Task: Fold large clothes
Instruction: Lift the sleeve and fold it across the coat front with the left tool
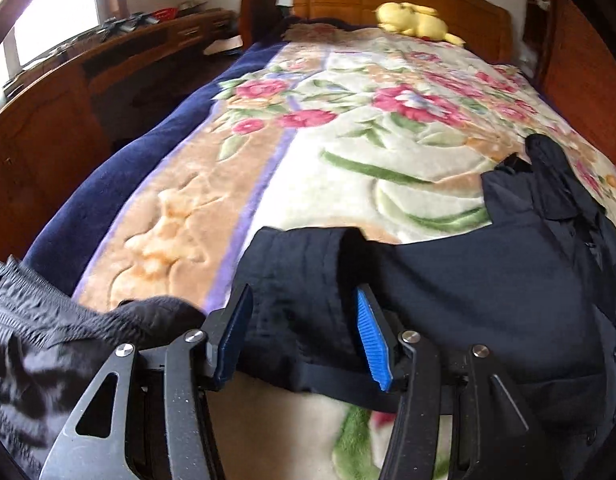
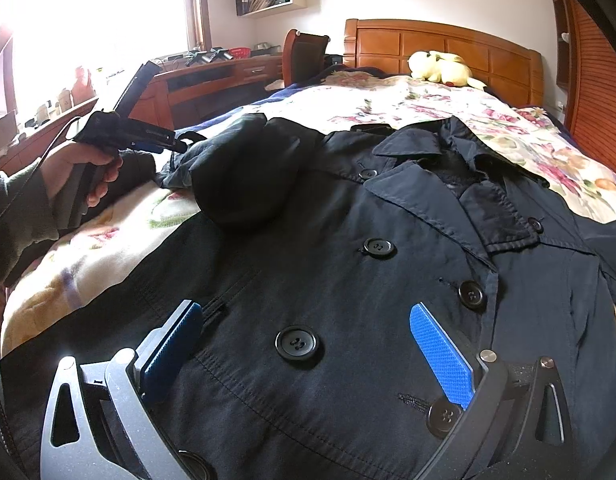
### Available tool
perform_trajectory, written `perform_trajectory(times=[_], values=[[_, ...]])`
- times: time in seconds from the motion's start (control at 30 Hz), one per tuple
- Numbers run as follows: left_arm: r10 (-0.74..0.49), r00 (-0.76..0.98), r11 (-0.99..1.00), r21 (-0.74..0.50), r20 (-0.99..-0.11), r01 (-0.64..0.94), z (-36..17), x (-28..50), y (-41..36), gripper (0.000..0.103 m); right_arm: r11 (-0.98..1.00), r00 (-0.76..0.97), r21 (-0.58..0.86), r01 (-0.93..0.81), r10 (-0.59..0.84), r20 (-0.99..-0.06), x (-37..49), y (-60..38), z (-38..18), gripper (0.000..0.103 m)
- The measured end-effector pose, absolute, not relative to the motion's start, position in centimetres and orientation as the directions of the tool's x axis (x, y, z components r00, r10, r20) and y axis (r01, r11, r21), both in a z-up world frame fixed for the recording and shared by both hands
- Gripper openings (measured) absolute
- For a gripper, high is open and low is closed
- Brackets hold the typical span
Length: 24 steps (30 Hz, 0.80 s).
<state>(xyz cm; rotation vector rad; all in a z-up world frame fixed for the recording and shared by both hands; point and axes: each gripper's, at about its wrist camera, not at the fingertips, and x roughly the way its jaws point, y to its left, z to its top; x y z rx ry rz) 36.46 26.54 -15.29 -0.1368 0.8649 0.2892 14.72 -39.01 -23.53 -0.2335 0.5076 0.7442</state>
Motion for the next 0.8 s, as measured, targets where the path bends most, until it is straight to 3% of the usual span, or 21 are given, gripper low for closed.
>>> perform_trajectory(times=[0.07, 0.13, 0.33, 0.57, 0.8], values=[[0.214, 0.580, 0.959, 0.056, -0.786, -0.277, -15.4, 37.1, 25.8, 0.016, 0.717, 0.623, -0.026, -0.696, 0.585, -0.519, 14.7, -39.0, -23.5, 0.103], [0.228, 0.580, 0.963, 0.093, -0.782, -0.254, -14.6, 37.0, 24.7, 0.008, 0.717, 0.622, -0.024, -0.696, 0.586, -0.519, 14.7, -39.0, -23.5, 0.103], [0.231, 0.662, 0.972, 0.146, -0.713, -0.182, -8.5, 36.1, 19.5, 0.006, 0.722, 0.624, 0.004, -0.692, 0.601, -0.499, 14.6, -39.9, -23.0, 0.103], [0.150, 0.740, 0.986, 0.159, -0.655, -0.059, -1.9, 35.9, 11.2, 0.006, 0.734, 0.644, -0.004, -0.679, 0.593, -0.484, 13.9, -42.4, -21.4, 0.103], [0.079, 0.780, 0.986, 0.165, -0.621, 0.032, 0.8, 35.4, 3.9, 0.006, 0.773, 0.697, -0.044, -0.632, 0.544, -0.467, 13.7, -45.8, -20.7, 0.103]])
